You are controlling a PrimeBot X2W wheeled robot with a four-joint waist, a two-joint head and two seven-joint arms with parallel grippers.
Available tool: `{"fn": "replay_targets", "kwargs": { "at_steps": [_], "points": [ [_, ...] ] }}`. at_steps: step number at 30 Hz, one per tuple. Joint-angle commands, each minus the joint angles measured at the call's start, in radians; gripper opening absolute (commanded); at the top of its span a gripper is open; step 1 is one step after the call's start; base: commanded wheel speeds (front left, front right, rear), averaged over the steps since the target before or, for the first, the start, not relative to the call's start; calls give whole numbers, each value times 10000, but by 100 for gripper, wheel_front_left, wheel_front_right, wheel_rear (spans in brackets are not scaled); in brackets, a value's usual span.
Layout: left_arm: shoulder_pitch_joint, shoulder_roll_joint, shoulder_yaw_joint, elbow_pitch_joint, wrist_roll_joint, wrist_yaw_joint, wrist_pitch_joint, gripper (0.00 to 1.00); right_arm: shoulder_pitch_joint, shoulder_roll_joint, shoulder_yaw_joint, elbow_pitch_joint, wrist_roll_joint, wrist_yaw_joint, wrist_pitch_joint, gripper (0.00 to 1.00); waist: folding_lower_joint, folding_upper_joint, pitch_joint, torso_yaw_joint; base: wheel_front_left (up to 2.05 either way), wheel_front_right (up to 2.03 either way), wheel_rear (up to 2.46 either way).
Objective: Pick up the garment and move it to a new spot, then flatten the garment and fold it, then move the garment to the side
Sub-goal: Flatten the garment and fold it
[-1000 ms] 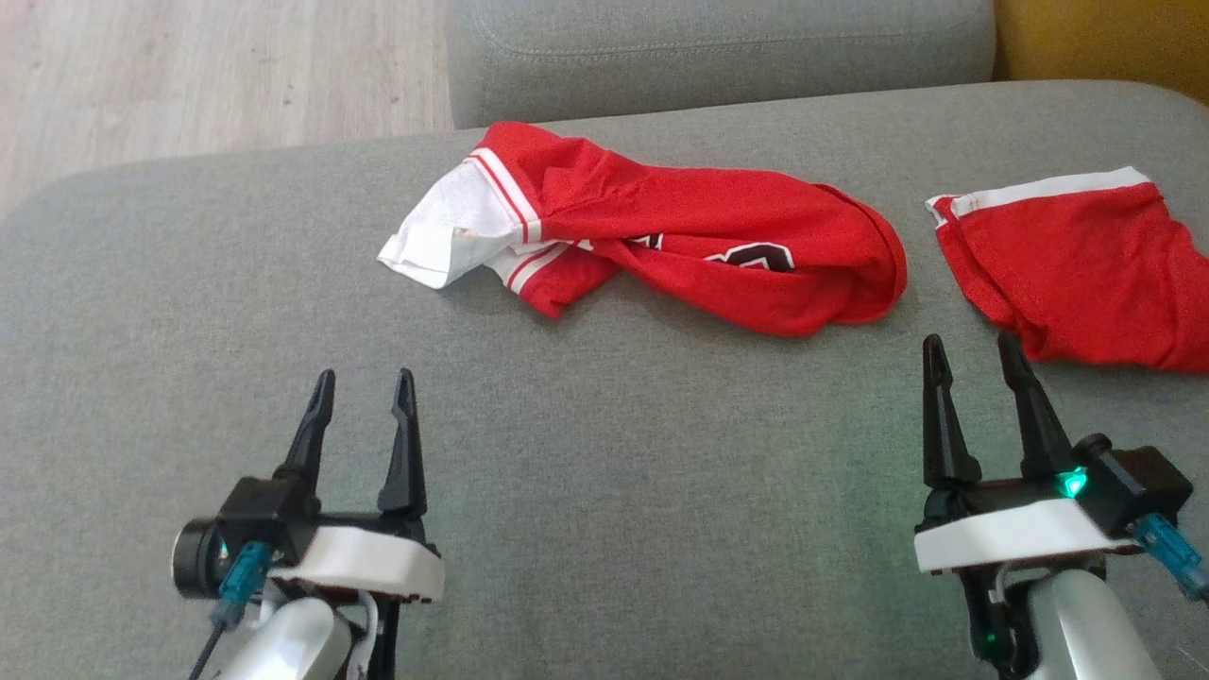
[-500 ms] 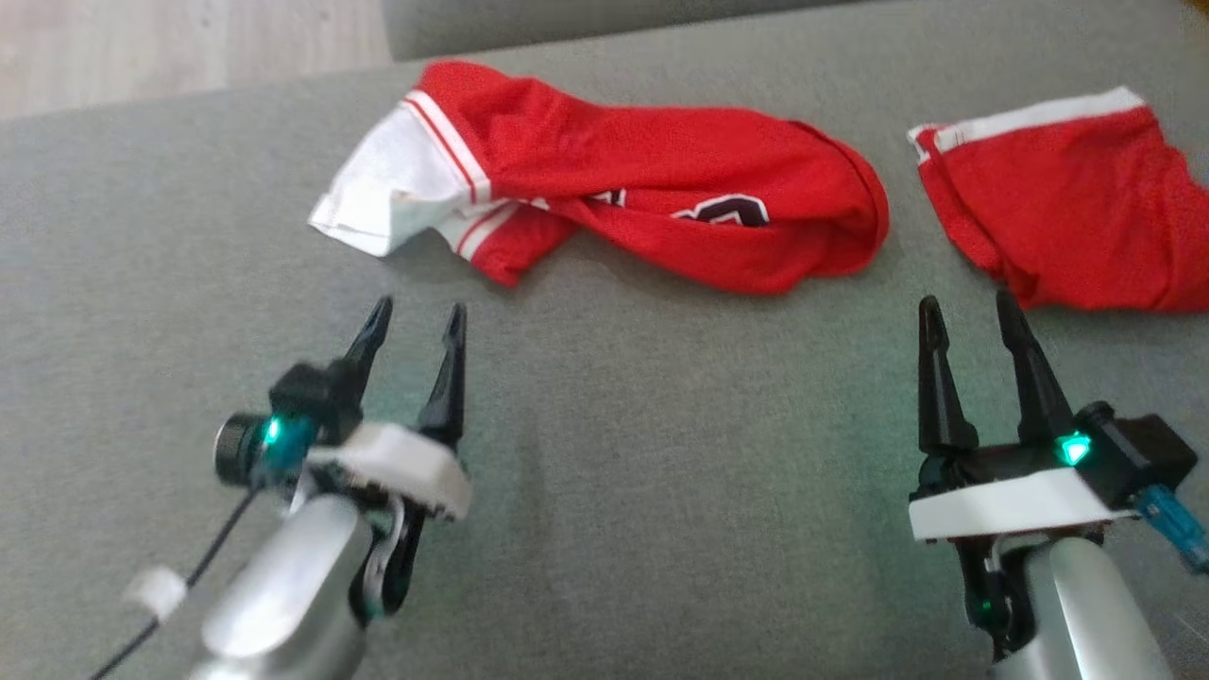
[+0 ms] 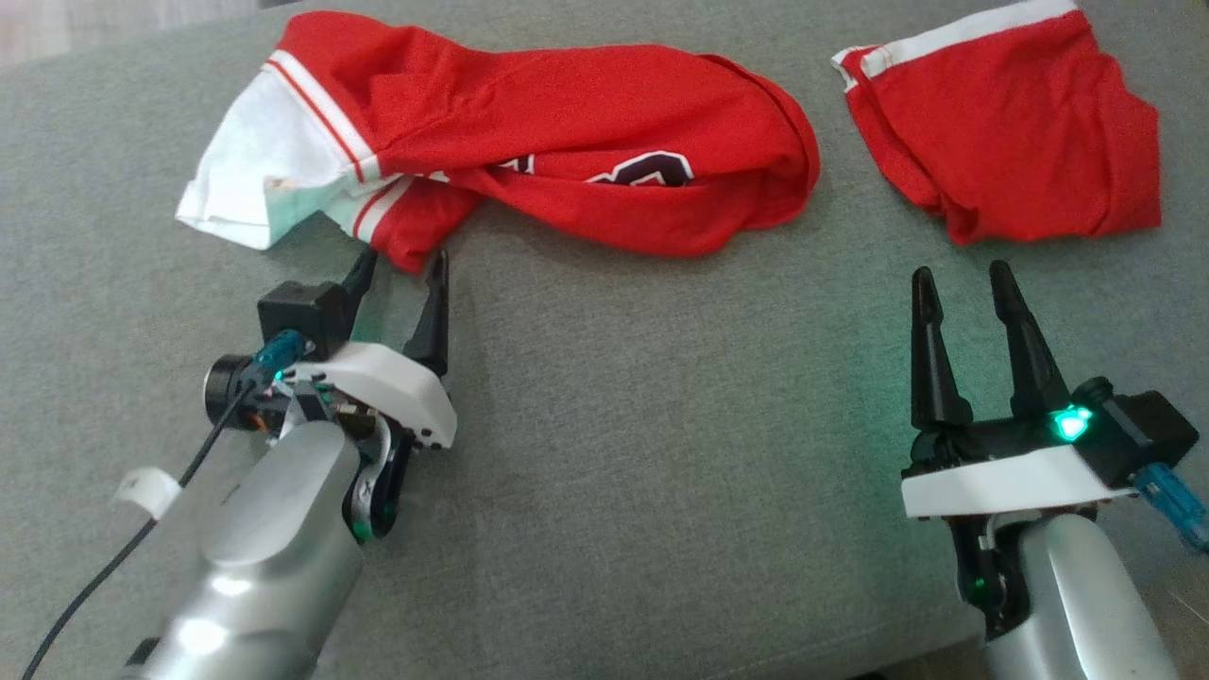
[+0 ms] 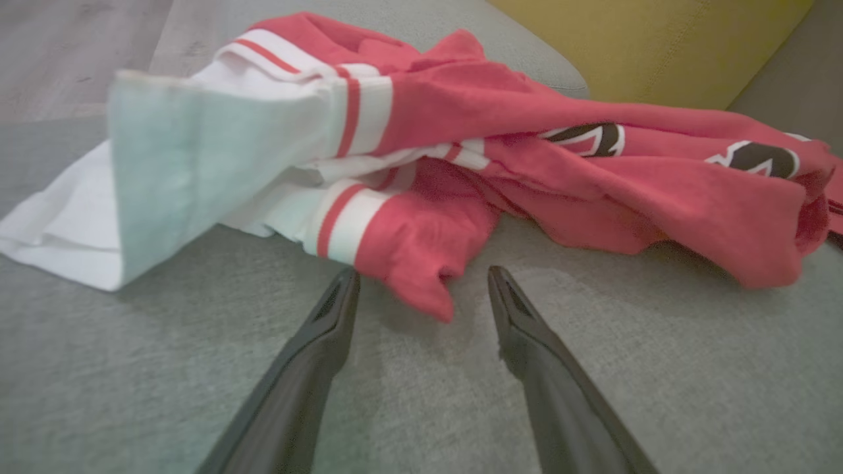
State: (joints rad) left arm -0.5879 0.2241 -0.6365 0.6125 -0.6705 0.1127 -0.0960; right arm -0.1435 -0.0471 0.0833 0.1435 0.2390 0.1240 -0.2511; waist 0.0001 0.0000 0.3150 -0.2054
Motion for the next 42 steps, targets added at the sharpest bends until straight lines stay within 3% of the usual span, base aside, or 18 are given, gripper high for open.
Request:
{"fn": "replay_targets", "kwargs": {
  "at_steps": [1,11,12,13,14,21,27,31,38,42],
  "points": [
    [-465,135,385,-111,-41,-89,-160,100,-259,-31,239,-329,86,67,-107,100,-1,0,93,-121,0,0,0],
    [-1214,44,347,871,68,-297,-573,100,-332,-31,354,-374,187,67,-107,100,-1,0,301,-301,0,0,0],
    [-1285,38,329,965,88,-323,-603,88,-339,-31,346,-376,186,67,-107,100,-1,0,313,-295,0,0,0],
    [-1356,34,303,1047,119,-356,-653,24,-345,-31,335,-376,183,67,-107,100,-1,0,320,-286,0,0,0],
    [-1418,36,281,1122,147,-394,-709,0,-351,-31,323,-373,180,67,-107,100,-1,0,317,-273,0,0,0],
    [-1433,121,-72,1311,592,-467,-1165,0,-265,-31,257,-284,137,67,-107,100,-1,0,-26,72,0,0,0],
    [-996,549,-576,895,1033,-684,-1259,0,-178,-31,259,-197,126,67,-107,100,-1,0,-557,495,0,0,0],
    [-886,1208,-991,266,1413,-951,-935,0,-71,-31,301,-146,157,67,-107,100,-1,0,-856,778,0,0,0],
    [-1792,2848,-1118,-1507,2025,-1318,-87,0,34,-31,385,-17,231,67,-107,100,-1,0,-1240,1251,0,0,0],
    [-2331,3308,-935,-2357,2125,-1313,220,0,70,-31,425,20,278,67,-107,100,-1,0,-1358,1409,0,0,0]
  ]
}}
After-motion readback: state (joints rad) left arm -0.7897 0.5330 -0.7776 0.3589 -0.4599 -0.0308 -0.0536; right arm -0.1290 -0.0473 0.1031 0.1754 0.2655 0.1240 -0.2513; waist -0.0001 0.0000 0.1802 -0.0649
